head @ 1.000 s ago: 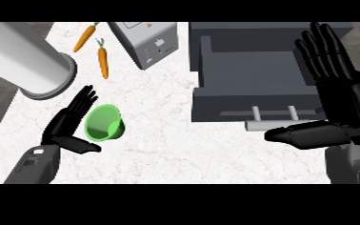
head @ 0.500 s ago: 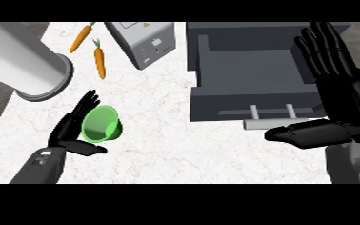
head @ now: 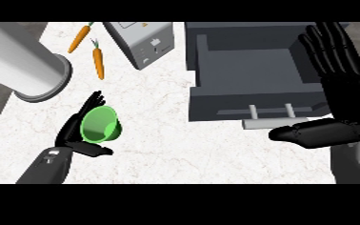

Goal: Pick up the cup, place it into the drawer and close the drawer

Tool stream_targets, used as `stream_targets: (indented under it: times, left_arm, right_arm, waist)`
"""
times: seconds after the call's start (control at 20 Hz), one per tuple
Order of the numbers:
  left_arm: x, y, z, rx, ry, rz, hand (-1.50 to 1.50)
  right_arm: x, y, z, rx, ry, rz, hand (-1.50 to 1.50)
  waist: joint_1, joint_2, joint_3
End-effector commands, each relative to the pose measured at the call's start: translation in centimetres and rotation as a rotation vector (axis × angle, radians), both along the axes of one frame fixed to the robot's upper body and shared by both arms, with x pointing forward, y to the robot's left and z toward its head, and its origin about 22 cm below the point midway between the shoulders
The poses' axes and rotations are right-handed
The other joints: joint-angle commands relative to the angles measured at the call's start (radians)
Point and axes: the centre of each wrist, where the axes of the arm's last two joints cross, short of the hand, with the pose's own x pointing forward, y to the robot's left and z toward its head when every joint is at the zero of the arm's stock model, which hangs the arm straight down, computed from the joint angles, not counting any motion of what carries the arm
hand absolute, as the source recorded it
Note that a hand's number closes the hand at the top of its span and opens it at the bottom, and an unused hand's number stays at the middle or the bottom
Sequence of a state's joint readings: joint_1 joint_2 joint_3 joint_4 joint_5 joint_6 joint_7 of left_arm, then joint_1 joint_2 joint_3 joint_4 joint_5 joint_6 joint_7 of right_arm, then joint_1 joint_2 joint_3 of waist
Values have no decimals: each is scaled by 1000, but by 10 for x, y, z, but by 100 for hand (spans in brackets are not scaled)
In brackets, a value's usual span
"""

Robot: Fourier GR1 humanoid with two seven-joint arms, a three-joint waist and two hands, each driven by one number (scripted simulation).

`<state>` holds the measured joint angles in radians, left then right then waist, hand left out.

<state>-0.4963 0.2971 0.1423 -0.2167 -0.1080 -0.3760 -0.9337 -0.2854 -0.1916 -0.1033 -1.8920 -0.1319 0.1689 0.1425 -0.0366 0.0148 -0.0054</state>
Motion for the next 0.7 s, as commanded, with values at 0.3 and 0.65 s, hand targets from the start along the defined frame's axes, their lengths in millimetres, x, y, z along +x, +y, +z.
stream_targets:
  times: [0.3,0.65]
  left_arm:
    - [3,-29,-9,-175,-59,-117,-150]
    - [16,-25,4,-254,-154,-182,150]
  right_arm:
    - [10,-9,4,-25,1,-13,-150]
    - [2,-14,-1,-10,2,-16,-150]
  waist:
    - [3,2,0]
    - [4,-1,0]
